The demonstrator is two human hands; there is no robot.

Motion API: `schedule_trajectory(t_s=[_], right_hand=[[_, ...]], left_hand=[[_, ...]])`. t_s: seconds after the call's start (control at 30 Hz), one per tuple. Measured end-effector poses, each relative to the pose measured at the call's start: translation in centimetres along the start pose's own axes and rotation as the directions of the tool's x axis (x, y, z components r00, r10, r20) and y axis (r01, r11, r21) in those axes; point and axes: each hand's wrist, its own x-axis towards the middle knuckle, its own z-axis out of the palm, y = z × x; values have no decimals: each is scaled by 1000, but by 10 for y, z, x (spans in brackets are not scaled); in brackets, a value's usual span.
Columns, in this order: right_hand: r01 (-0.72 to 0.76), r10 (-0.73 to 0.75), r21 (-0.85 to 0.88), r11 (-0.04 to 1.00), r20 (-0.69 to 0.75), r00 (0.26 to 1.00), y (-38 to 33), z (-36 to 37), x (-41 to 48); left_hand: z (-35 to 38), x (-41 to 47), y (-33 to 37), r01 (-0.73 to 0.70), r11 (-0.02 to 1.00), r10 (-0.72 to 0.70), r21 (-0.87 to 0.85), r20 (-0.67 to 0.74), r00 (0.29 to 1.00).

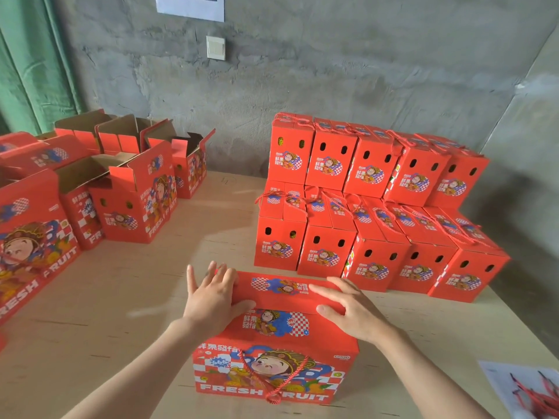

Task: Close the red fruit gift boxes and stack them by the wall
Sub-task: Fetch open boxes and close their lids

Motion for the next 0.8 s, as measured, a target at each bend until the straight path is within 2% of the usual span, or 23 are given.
schedule_trajectory(t_s=[0.13,0.27,0.37,0.6,0.8], right_hand=[[35,-33,-127,991,13,999,2,-2,5],[38,-37,-163,986,9,999,2,0,7],[36,-32,-190,981,22,999,1,-1,8],[70,-40,-259,963,119,992,-1,-7,8],[85,-51,-306,948,116,992,-1,-6,9]], left_hand=[[-19,21,-5,-114,993,114,-14,181,977],[-20,29,-8,-255,952,213,170,232,949],[-15,34,-12,-323,910,272,260,213,938],[-9,34,-18,-322,925,275,202,229,934],[-8,31,-17,-315,935,278,165,212,937]])
